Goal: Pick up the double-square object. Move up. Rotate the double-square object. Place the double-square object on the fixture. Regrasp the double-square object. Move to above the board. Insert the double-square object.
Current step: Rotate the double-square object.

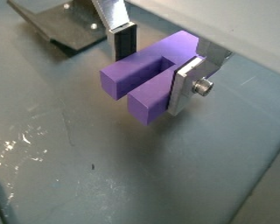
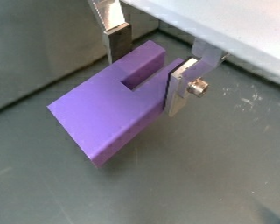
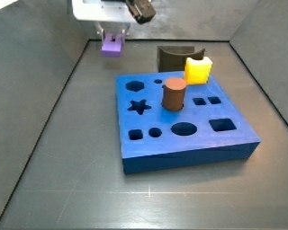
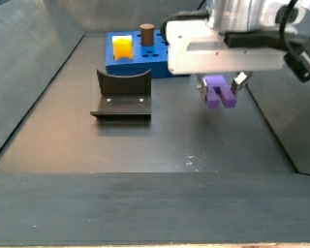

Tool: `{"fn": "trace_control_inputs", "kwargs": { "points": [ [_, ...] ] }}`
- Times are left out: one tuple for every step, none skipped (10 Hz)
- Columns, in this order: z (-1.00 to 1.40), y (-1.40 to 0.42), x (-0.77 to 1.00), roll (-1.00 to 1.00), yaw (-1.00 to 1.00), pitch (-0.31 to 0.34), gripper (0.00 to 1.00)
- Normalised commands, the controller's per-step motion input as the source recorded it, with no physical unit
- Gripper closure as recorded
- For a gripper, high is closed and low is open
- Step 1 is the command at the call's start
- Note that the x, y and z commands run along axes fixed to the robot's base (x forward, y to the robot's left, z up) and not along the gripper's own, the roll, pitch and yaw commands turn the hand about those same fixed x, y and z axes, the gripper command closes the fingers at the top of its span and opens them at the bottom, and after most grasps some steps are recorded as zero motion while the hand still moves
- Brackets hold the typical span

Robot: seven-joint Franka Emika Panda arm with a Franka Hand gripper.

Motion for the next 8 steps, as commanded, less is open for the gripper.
{"fn": "trace_control_inputs", "kwargs": {
  "points": [
    [-0.76,0.01,0.05,-0.05,0.03,-0.027,1.0],
    [-0.69,0.01,0.05,-0.06,0.02,-0.028,1.0],
    [-0.55,0.01,0.05,-0.08,0.02,-0.033,1.0],
    [-0.46,0.01,0.04,-0.09,0.02,-0.044,1.0],
    [-0.34,0.01,0.04,-0.11,0.02,-0.05,1.0],
    [-0.25,0.01,0.04,-0.12,0.02,-0.054,1.0],
    [0.0,0.0,0.0,0.0,0.0,0.0,0.0],
    [1.0,0.0,0.0,0.0,0.0,0.0,0.0]
  ]
}}
